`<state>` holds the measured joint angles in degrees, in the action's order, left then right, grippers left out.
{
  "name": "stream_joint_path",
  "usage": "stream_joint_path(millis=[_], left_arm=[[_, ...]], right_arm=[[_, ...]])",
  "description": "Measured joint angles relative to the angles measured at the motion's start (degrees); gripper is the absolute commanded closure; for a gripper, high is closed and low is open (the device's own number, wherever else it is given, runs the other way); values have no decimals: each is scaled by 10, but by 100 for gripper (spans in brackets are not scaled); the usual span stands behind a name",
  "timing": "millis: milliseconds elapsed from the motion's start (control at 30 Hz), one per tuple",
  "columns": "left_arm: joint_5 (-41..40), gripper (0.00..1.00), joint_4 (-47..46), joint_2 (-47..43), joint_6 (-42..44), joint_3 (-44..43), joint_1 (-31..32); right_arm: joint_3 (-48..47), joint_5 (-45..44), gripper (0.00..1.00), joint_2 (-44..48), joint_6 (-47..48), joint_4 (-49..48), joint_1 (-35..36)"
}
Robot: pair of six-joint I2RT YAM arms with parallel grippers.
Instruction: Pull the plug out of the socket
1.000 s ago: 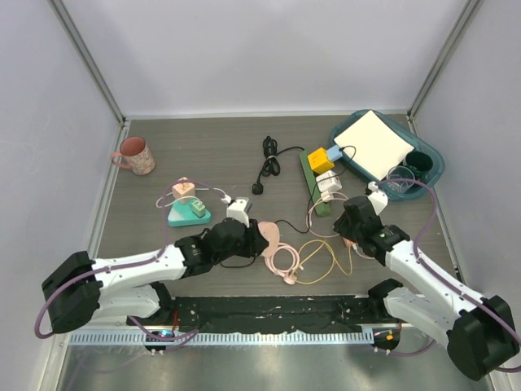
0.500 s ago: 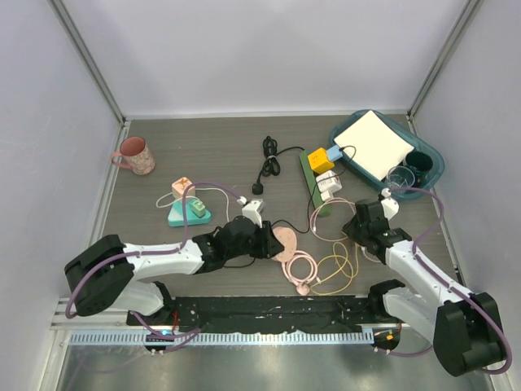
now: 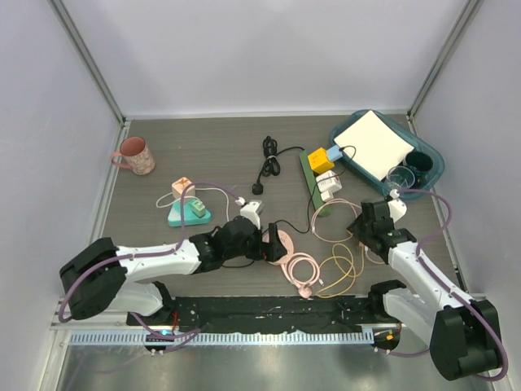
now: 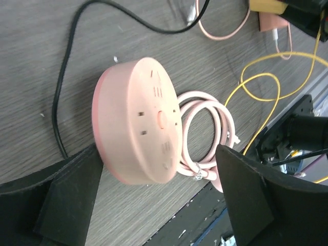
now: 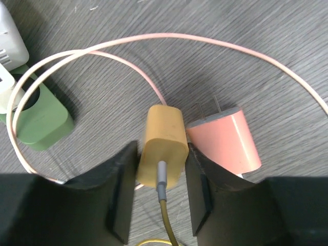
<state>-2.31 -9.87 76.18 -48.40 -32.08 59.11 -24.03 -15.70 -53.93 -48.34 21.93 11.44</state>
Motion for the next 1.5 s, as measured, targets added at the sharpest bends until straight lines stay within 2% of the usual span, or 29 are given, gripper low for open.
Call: stream_joint_path(millis=[67,267,400,500,733,1000,1167,1333,1500], left_arm=[[-17,0,30,-20,7,-9,0],[-81,0,114,-101,13,-50,0],[-115,0,155,-142,13,-57,0],[-133,0,193,-165,11,-57,0],[-174,0,284,-209,10,-69,0],[-246,1,384,-295,-9,-66,0],[-281,3,420,-359,-22,-54,-8],[-296,5,464,-362,-26,-57,-64],[-271,6,516,-315,-21,-95,-191]], right_arm=[[-4,-2,42,13,1,12,0],[-47,-17,29,20,2,55,0],[-77,-33,17,37,1,99,0],[-105,-41,12,66,1,132,0],[-156,-24,11,94,17,161,0],[-156,138,12,91,75,111,5],[-167,187,15,99,91,79,35],[-177,179,17,78,92,49,128],[-208,129,18,-17,92,0,265]])
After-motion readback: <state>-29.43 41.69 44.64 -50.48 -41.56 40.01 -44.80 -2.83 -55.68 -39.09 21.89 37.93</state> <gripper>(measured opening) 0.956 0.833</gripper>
